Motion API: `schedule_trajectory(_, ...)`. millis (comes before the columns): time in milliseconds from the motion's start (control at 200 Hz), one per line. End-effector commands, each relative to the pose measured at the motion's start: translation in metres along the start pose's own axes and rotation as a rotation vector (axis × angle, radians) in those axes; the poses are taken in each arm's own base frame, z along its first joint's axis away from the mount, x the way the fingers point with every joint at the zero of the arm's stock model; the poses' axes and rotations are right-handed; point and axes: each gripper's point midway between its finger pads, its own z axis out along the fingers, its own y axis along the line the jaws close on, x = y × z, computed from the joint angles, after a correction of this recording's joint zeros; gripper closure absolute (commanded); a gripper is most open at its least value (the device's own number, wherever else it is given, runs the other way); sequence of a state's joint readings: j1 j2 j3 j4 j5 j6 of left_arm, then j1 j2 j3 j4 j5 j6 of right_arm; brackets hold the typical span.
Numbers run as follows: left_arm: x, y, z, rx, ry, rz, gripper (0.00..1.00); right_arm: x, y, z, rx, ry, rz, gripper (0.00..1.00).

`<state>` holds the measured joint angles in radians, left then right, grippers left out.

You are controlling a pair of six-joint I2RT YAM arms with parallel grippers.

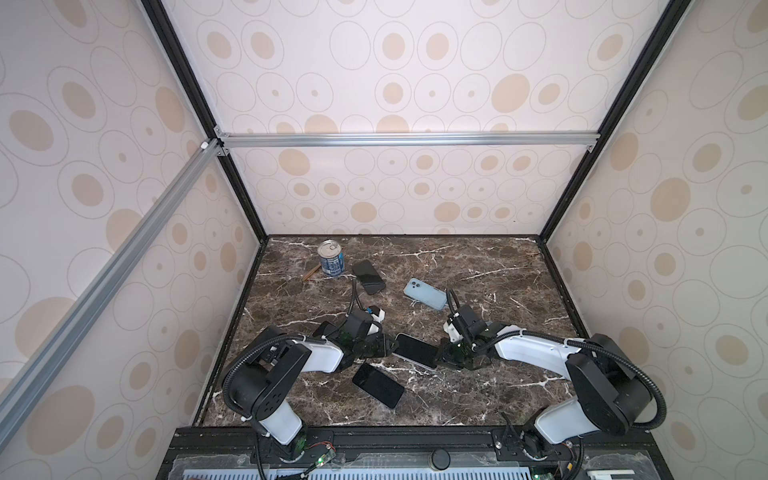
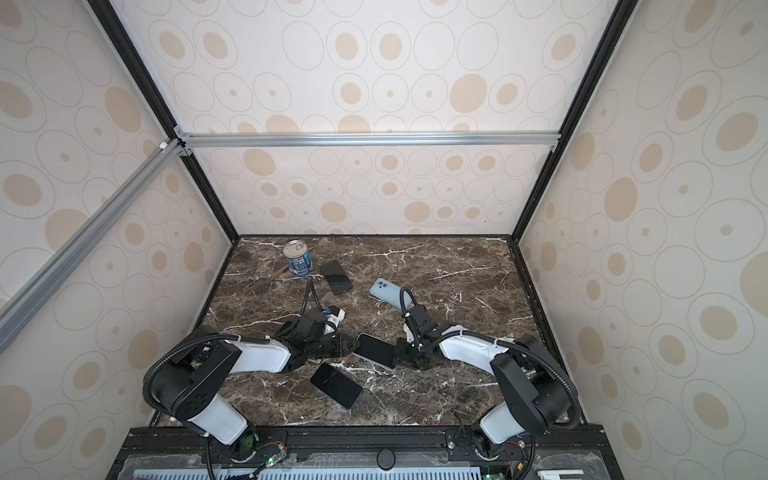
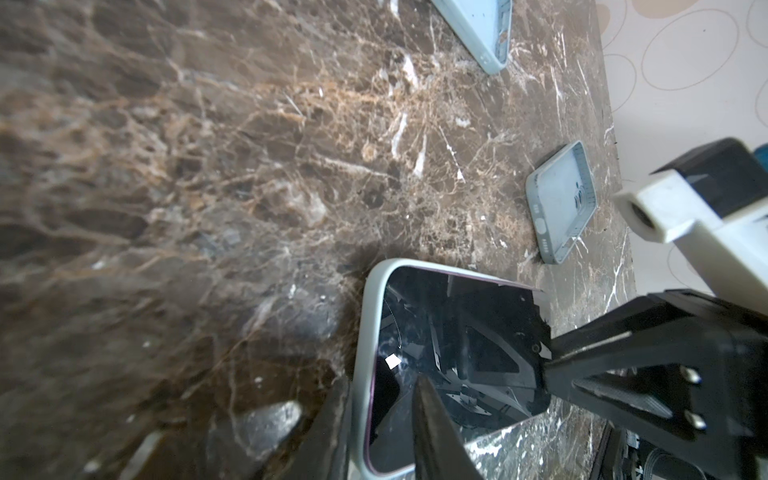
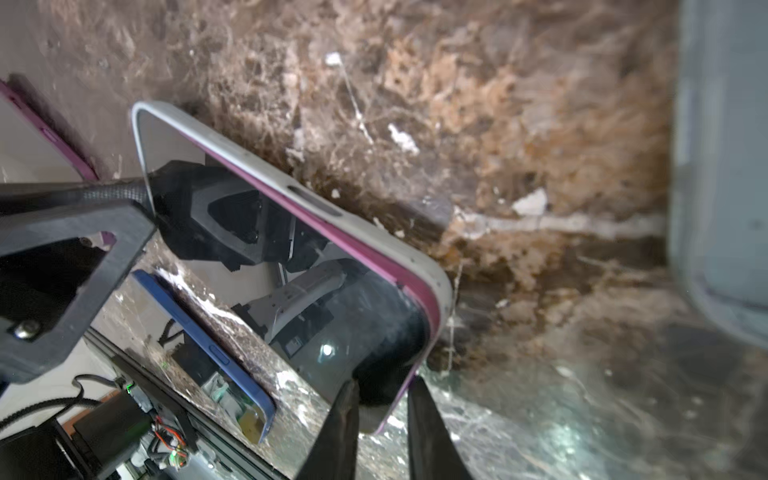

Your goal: Put the phone into the phone case

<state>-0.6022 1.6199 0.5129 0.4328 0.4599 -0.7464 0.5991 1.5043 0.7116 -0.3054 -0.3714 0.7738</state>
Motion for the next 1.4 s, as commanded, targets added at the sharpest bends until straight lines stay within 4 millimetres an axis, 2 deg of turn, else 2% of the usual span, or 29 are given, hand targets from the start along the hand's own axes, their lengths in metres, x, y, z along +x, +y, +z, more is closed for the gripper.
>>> schedule_trajectory(0, 0.045, 0.013, 0.0, -0.032, 0.139, -0.075, 0.73, -0.009, -0.003, 0.007, 0.024, 0.008, -0.031, 0.83)
schedule_trajectory(335, 0.046, 0.014, -0.008, -0.032, 0.096, -0.123, 0.74, -0.031, 0.008, 0.021, 0.015, 0.046, -0.085, 0.85)
schedule_trajectory(470, 0.04, 0.02, -0.011, -0.068, 0.052, -0.131, 0.74, -0.044, 0.011, 0.019, 0.018, 0.026, -0.096, 0.85)
schedule_trajectory(535, 0.04, 0.021, -0.013, -0.07, 0.036, -0.144, 0.74, -0.044, 0.01, 0.017, 0.032, 0.027, -0.102, 0.85)
schedule_trajectory(720, 0.04, 0.029, -0.016, -0.098, 0.007, -0.167, 0.74, -0.024, -0.004, 0.01, 0.059, 0.053, -0.084, 0.85)
schedule_trajectory(880, 0.041, 0.034, -0.017, -0.121, -0.002, -0.174, 0.75, -0.006, -0.007, 0.009, 0.075, 0.097, -0.103, 0.85)
schedule_trajectory(1050, 0.039, 0.036, -0.018, -0.136, -0.009, -0.173, 0.74, 0.003, -0.014, 0.018, 0.117, 0.133, -0.111, 0.87)
schedule_trajectory(1195, 0.039, 0.037, -0.018, -0.141, -0.011, -0.173, 0.75, 0.015, -0.031, 0.021, 0.235, 0.169, -0.141, 0.87)
schedule_trajectory(1395, 0.041, 0.039, -0.017, -0.145, -0.005, -0.172, 0.75, 0.038, -0.059, 0.044, 0.372, 0.256, -0.16, 0.87)
